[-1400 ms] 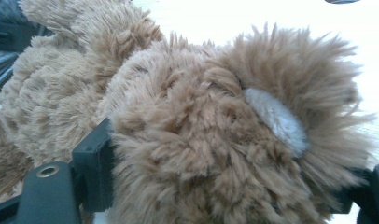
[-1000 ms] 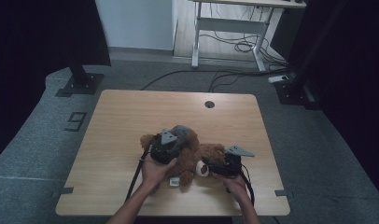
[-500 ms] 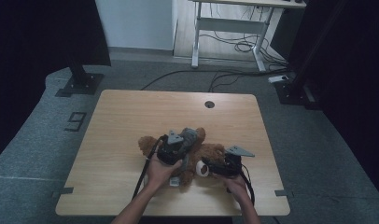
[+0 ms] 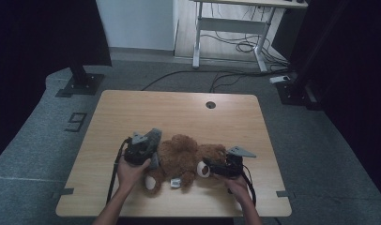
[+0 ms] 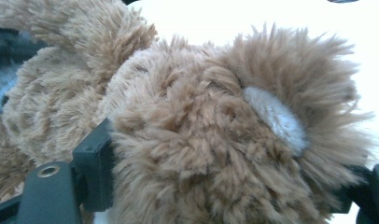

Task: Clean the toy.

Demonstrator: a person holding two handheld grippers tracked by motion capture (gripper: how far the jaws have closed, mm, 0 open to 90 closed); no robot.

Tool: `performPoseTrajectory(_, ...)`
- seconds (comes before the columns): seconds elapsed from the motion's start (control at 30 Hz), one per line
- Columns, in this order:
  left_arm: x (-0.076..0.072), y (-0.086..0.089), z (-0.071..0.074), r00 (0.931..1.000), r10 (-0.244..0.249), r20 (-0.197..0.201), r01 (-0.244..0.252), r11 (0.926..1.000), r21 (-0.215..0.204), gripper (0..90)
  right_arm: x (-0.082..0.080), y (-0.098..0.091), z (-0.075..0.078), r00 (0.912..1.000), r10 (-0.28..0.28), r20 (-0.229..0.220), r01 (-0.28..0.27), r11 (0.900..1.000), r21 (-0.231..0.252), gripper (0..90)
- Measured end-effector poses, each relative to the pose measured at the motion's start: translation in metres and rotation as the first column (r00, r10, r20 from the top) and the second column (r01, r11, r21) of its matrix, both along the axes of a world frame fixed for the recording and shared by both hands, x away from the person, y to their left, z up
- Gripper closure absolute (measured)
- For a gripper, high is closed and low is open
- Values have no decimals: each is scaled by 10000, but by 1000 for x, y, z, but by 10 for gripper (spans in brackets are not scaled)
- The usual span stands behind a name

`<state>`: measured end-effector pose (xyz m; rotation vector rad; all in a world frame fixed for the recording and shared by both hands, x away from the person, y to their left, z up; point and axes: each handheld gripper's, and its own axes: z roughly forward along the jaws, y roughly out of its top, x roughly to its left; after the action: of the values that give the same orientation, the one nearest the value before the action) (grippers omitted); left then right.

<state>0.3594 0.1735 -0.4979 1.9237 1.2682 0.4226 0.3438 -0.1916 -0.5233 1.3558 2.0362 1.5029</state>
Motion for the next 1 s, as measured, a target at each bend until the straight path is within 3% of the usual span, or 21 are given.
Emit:
performPoseTrajectory(0.07,-2,13,-6,9995,231,-210,-232,9997,-20,775,0,0,0,10000,2,-20,-2,10000,-1,196)
performPoseTrajectory(0.17,-5,25,0,9993,316,-196,-323,9989,-338,775,1,-1,0,10000,-22,-50,22,10000,51,196)
performPoseTrajectory(0.33,-15,17,35,9973,-18,728,57,9985,-540,773,1,-2,-1,9999,-45,-103,47,9999,113,196)
performPoseTrajectory(0.43,-20,-6,51,9915,-586,1161,611,9980,-179,772,1,-2,-1,9999,-65,-116,66,9999,134,196)
performPoseTrajectory(0.57,-20,-45,55,9827,-1412,1202,1375,9897,386,771,1,-2,-1,9999,-73,-113,74,9999,130,196)
performPoseTrajectory(0.63,-17,-67,51,9789,-1816,939,1793,9833,321,770,1,-2,-1,9999,-73,-110,74,9999,132,196)
performPoseTrajectory(0.7,-17,-89,47,9744,-2004,1023,1970,9795,432,769,1,-2,-1,9999,-72,-118,74,9999,129,196)
performPoseTrajectory(0.73,-16,-98,47,9726,-2061,1078,2037,9785,329,769,1,-2,-1,9999,-89,-131,91,9999,125,196)
performPoseTrajectory(0.8,-15,-115,49,9640,-2505,896,2519,9677,-44,770,1,-2,-2,9999,-97,-123,99,9998,169,196)
performPoseTrajectory(0.93,-18,-150,45,9486,-3022,935,2920,9502,1086,768,1,-2,-2,9999,-95,-124,97,9998,173,197)
performPoseTrajectory(1.0,-15,-151,39,9520,-2918,927,2782,9509,1358,768,1,-2,-2,9999,-100,-119,102,9998,183,197)
